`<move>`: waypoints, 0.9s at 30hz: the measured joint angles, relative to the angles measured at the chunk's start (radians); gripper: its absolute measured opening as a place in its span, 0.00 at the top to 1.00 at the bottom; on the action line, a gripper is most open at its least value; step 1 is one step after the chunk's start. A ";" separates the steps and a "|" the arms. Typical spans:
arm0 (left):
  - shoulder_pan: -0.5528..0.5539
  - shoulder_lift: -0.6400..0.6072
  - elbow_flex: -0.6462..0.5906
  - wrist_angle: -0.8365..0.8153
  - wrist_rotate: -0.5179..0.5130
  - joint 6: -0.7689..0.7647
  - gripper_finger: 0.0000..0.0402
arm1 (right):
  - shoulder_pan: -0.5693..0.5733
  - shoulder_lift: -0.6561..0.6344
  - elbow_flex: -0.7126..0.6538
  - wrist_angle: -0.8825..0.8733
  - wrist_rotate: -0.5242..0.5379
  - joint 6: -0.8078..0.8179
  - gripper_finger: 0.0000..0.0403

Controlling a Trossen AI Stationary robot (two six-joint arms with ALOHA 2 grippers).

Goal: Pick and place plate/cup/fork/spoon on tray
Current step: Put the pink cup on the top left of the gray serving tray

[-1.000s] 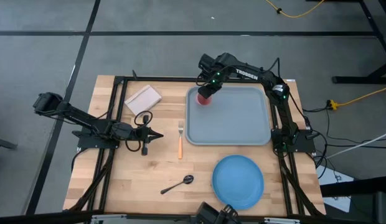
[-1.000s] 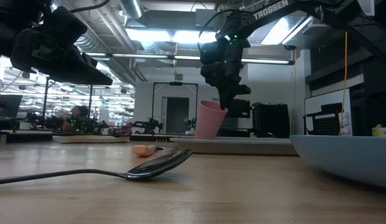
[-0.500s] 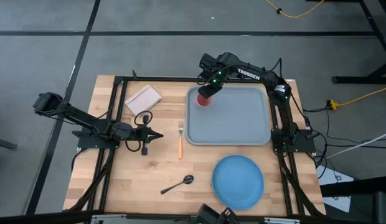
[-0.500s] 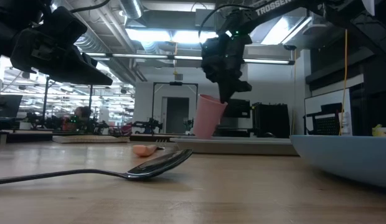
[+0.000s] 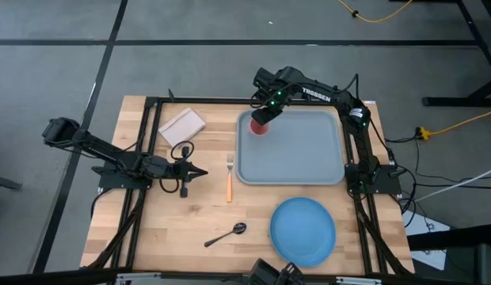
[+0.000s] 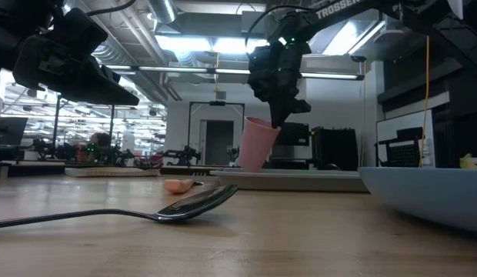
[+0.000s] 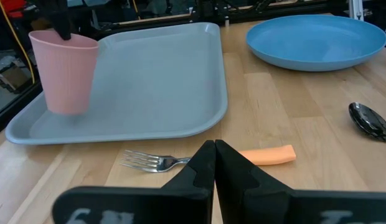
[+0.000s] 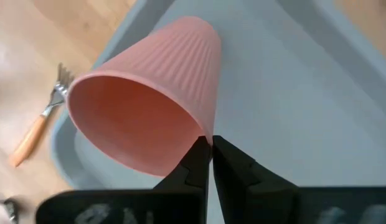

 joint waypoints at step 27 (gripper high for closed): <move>0.000 0.000 0.000 0.000 0.000 0.000 1.00 | 0.006 0.001 0.000 -0.081 -0.041 0.205 0.95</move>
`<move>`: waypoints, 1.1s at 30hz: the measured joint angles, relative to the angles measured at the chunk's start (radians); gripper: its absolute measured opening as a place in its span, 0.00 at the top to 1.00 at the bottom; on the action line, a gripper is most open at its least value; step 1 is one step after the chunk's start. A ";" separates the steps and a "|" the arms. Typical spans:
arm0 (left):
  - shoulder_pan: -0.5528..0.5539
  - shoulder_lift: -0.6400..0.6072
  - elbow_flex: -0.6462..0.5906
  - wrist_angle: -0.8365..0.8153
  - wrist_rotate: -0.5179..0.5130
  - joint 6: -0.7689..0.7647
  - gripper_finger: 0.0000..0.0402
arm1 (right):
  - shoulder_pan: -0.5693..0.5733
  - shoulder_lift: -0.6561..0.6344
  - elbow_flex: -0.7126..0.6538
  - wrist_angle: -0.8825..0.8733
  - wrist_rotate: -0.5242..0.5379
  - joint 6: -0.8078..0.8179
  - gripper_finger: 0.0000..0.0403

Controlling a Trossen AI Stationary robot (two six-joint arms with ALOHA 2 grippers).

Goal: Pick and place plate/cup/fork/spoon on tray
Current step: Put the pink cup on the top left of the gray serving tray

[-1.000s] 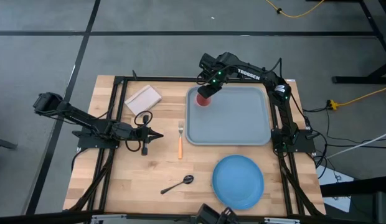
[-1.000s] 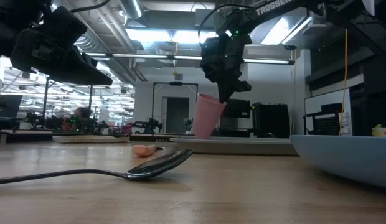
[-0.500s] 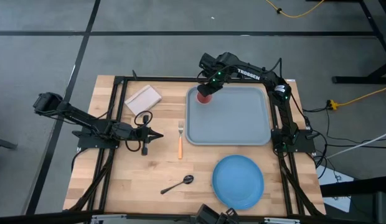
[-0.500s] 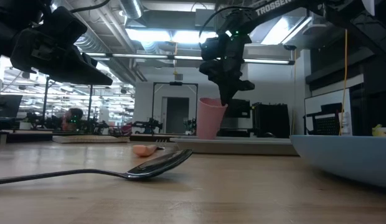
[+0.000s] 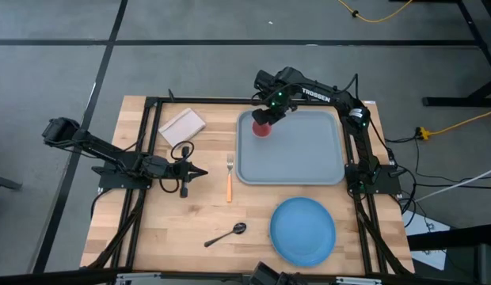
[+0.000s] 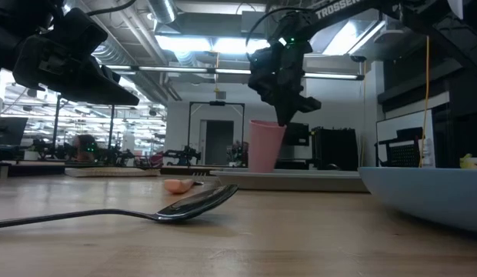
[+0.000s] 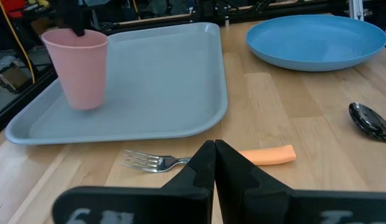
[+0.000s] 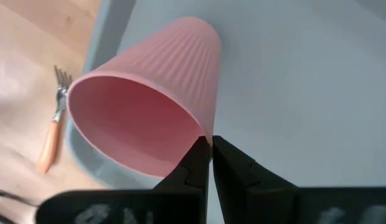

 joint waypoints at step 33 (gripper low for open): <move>0.000 0.000 0.000 0.000 0.000 0.000 1.00 | 0.042 0.002 -0.001 0.028 -0.021 0.085 0.95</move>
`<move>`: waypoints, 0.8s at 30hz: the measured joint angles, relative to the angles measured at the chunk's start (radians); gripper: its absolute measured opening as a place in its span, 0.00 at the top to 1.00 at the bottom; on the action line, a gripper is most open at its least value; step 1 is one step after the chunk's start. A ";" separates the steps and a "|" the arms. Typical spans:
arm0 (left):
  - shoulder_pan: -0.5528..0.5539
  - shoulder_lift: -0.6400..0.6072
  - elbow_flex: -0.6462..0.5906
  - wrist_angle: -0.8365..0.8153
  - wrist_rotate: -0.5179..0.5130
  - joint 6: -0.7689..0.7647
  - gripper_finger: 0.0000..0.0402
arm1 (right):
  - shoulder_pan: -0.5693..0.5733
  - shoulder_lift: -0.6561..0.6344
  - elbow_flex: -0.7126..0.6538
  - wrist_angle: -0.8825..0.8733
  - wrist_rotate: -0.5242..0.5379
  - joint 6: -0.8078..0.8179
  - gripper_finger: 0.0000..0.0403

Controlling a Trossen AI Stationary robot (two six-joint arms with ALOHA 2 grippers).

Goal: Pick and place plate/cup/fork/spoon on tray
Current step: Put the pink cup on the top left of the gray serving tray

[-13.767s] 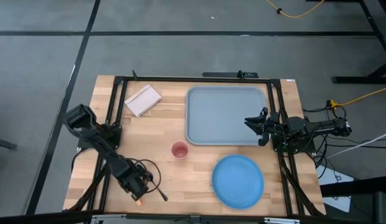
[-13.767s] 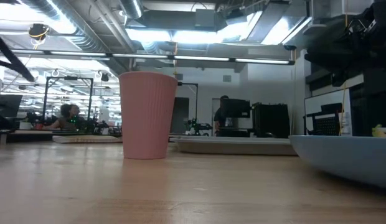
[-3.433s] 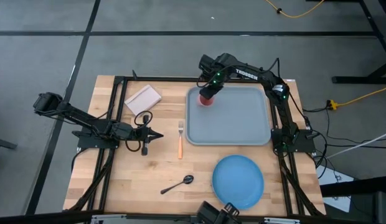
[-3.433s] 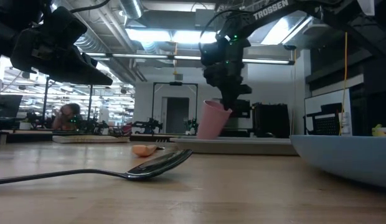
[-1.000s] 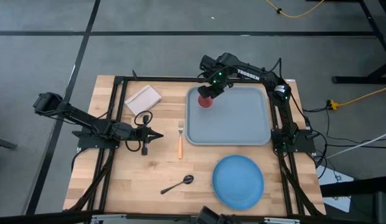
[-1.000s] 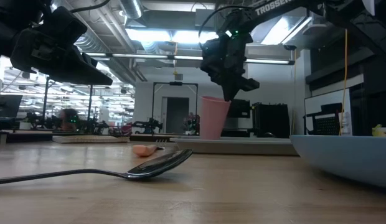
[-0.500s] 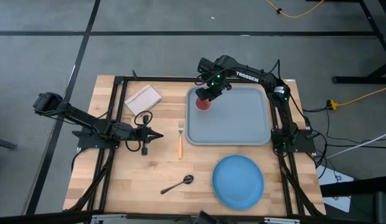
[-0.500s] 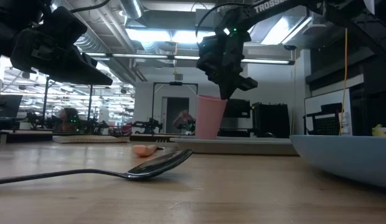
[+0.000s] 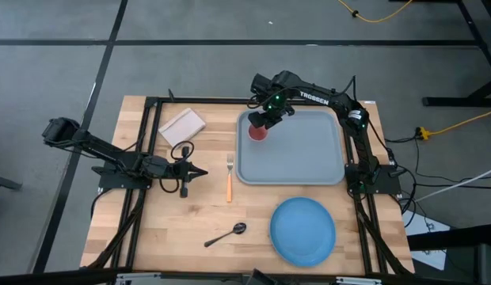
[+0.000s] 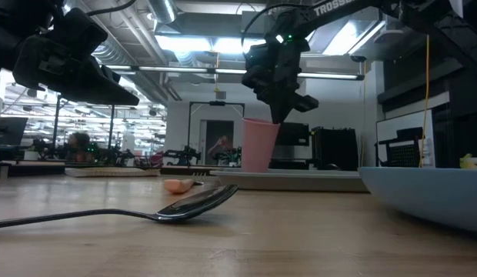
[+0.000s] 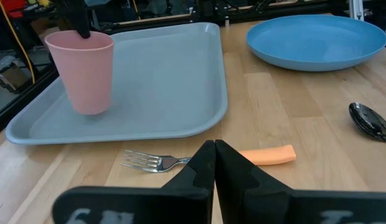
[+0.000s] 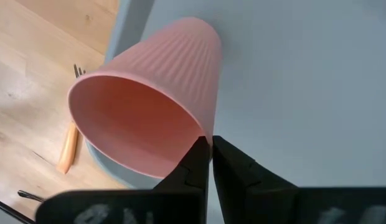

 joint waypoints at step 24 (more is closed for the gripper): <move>0.000 0.000 0.000 0.000 0.000 0.000 1.00 | 0.011 0.000 0.000 0.028 0.138 -0.036 0.95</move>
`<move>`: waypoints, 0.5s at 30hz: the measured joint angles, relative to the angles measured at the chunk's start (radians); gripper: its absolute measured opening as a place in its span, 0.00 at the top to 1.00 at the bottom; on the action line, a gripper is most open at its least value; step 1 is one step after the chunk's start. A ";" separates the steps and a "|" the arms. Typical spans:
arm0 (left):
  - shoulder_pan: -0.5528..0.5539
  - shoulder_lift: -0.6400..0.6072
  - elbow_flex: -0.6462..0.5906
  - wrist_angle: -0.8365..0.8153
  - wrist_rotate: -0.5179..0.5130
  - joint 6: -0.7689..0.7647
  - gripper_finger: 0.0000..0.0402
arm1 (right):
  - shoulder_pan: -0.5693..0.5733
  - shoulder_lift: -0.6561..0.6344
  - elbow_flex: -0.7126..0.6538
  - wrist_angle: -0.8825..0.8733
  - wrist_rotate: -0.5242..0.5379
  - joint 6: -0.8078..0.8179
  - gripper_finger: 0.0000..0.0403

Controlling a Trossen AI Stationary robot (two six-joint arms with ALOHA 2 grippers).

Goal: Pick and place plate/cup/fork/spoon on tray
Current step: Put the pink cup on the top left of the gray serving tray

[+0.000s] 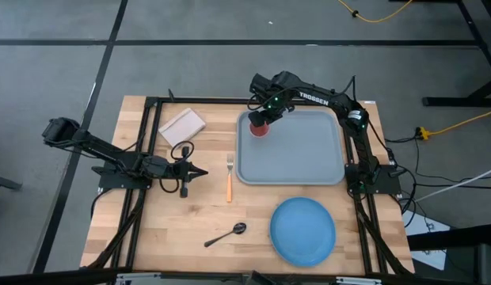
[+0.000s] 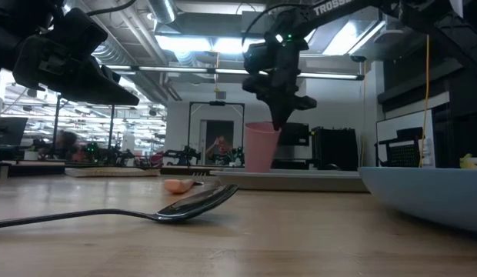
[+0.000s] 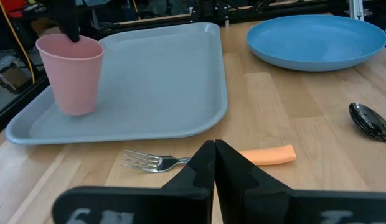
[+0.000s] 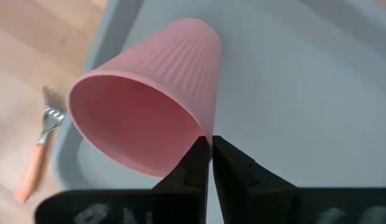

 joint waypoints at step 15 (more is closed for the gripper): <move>0.000 0.000 0.000 0.000 0.000 0.000 1.00 | 0.000 0.000 0.000 -0.006 -0.009 0.008 0.91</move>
